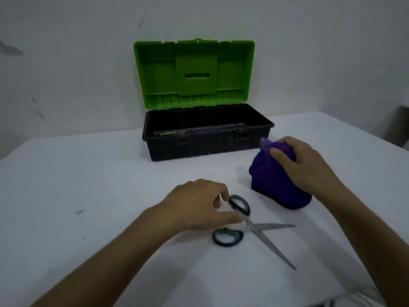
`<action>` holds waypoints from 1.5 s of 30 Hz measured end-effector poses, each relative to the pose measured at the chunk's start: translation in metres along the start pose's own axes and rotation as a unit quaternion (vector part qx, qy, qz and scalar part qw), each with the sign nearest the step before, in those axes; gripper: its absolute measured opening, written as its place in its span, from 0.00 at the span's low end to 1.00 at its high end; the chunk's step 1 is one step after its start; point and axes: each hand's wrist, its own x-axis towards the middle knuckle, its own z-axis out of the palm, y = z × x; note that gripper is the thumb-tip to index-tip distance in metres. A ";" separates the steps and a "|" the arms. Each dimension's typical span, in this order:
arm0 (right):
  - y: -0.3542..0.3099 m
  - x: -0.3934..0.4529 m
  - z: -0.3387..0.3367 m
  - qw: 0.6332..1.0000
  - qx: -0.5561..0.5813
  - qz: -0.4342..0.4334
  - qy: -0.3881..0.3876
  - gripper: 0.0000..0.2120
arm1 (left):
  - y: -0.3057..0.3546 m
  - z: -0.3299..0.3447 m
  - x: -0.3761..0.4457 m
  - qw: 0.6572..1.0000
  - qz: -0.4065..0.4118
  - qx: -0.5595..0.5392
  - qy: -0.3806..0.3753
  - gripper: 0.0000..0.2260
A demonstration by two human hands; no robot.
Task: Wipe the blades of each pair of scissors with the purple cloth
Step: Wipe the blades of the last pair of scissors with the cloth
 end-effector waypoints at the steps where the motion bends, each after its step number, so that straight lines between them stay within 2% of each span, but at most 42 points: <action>1: 0.002 -0.005 0.001 1.000 -0.008 0.001 0.002 0.11 | 0.006 0.007 -0.006 1.000 0.007 0.010 -0.011 0.27; 6: 0.006 -0.024 0.007 0.997 0.046 0.055 -0.009 0.15 | 0.020 0.031 -0.012 1.000 0.023 0.010 -0.007 0.22; 9: 0.005 -0.028 0.002 0.987 0.129 0.078 -0.051 0.27 | 0.019 0.033 -0.009 0.999 0.010 -0.018 -0.035 0.19; 11: 0.006 -0.030 -0.002 0.986 0.134 0.068 -0.068 0.33 | 0.017 0.030 -0.008 0.997 -0.002 -0.057 -0.044 0.17; 13: 0.007 -0.029 -0.003 0.989 0.134 0.050 -0.037 0.32 | 0.010 0.026 -0.010 0.990 -0.015 -0.137 -0.035 0.14; 16: 0.005 -0.023 -0.003 0.987 0.158 0.005 0.028 0.25 | -0.010 0.022 -0.019 0.954 -0.034 -0.298 -0.007 0.09; 18: 0.000 -0.019 0.004 0.989 0.134 -0.042 0.051 0.21 | -0.024 0.021 -0.027 0.927 -0.053 -0.372 0.014 0.09; 20: -0.009 -0.015 0.016 0.987 0.117 -0.089 0.060 0.20 | -0.036 0.021 -0.030 0.888 -0.069 -0.454 0.035 0.10; 22: -0.021 -0.011 0.034 0.984 0.108 -0.130 0.047 0.21 | -0.047 0.022 -0.030 0.863 -0.072 -0.496 0.058 0.11; 25: -0.038 -0.010 0.064 0.979 0.086 -0.181 0.032 0.21 | -0.059 0.028 -0.031 0.843 -0.073 -0.526 0.086 0.13; 27: -0.046 -0.013 0.081 0.978 0.077 -0.191 0.028 0.21 | -0.062 0.032 -0.034 0.831 -0.064 -0.542 0.103 0.11; 32: -0.052 -0.028 0.099 0.963 0.028 -0.267 0.015 0.21 | -0.066 0.037 -0.042 0.821 -0.026 -0.549 0.152 0.06; 36: -0.046 -0.034 0.102 0.957 0.048 -0.286 -0.025 0.21 | -0.071 0.038 -0.045 0.817 -0.014 -0.546 0.184 0.05; 40: -0.041 -0.029 0.096 0.948 0.105 -0.292 -0.070 0.22 | -0.074 0.034 -0.049 0.823 0.015 -0.538 0.182 0.06; 42: -0.041 -0.029 0.093 0.945 0.104 -0.304 -0.060 0.24 | -0.075 0.032 -0.052 0.825 0.025 -0.536 0.177 0.07; 45: -0.038 -0.026 0.094 0.946 0.046 -0.319 0.017 0.23 | -0.075 0.028 -0.055 0.831 0.042 -0.528 0.171 0.06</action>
